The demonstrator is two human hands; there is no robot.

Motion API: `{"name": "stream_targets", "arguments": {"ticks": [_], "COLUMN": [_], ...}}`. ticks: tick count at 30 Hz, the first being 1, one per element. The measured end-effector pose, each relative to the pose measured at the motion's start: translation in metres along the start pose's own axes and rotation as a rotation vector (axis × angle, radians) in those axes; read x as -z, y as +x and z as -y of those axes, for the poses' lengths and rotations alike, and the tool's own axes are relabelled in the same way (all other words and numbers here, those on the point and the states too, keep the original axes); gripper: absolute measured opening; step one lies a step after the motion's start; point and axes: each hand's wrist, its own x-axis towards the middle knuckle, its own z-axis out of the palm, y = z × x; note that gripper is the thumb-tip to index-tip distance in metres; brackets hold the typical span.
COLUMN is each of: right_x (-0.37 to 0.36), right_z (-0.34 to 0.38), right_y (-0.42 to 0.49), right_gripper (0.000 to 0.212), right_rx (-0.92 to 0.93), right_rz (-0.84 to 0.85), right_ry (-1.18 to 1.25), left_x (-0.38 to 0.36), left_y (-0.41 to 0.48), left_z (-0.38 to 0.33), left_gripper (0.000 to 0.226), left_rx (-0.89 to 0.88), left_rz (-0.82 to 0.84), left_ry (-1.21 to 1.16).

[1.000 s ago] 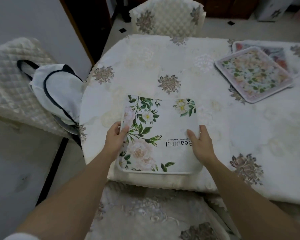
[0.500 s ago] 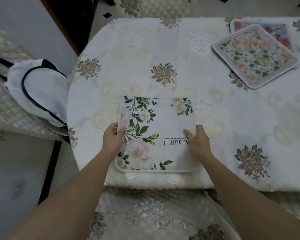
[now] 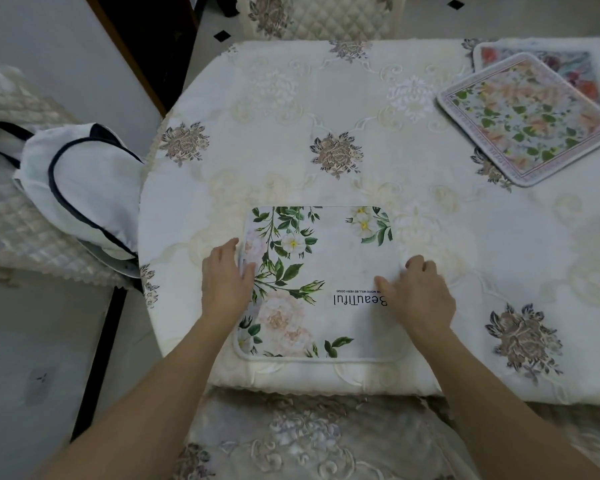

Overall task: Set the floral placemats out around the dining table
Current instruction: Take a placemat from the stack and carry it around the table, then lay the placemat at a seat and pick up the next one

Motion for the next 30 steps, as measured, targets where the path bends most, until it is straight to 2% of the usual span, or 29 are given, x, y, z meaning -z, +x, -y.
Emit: {"name": "stream_targets", "arguments": {"ticks": [2, 3, 5, 6, 9, 13, 16, 23, 27, 30], "right_x": [-0.010, -0.018, -0.036, -0.044, -0.061, -0.059, -0.050, -0.043, -0.023, 0.005], "right_z": [0.014, 0.024, 0.044, 0.052, 0.063, 0.050, 0.024, 0.013, 0.014, 0.010], "right_y": [-0.001, -0.002, -0.003, -0.005, -0.008, -0.004, 0.002, 0.009, 0.013, 0.010], "right_gripper": [0.046, 0.049, 0.059, 0.063, 0.068, 0.077, 0.081, 0.083, 0.081, 0.073], "right_rx": [0.250, 0.380, 0.559, 0.592, 0.585, 0.628, 0.564, 0.545, 0.601, 0.613], "right_rz": [-0.139, -0.139, -0.047, 0.002, 0.065, 0.065, 0.054, 0.121, 0.198, 0.143], "right_ry": [-0.036, -0.026, -0.010, -0.013, -0.067, -0.127, -0.130, -0.158, -0.143, -0.128], "left_x": [-0.014, -0.022, -0.042, -0.051, -0.066, -0.063, -0.057, -0.051, -0.038, -0.030], "left_y": [0.000, 0.000, -0.001, -0.003, -0.007, 0.004, 0.009, 0.008, 0.007, 0.000], "left_z": [-0.004, -0.008, -0.017, -0.018, -0.016, -0.007, -0.003, -0.011, -0.028, -0.048], "left_gripper": [0.058, 0.060, 0.062, 0.063, 0.064, 0.070, 0.074, 0.076, 0.072, 0.070], "left_rx": [-0.196, -0.272, -0.381, -0.409, -0.430, -0.493, -0.521, -0.480, -0.434, -0.421], "left_rz": [0.020, 0.066, 0.175, 0.213, 0.187, 0.172, 0.198, 0.253, 0.330, 0.319], "left_ry": [0.230, 0.299, 0.389, 0.421, 0.461, 0.490, 0.488, 0.545, 0.521, 0.511]}}
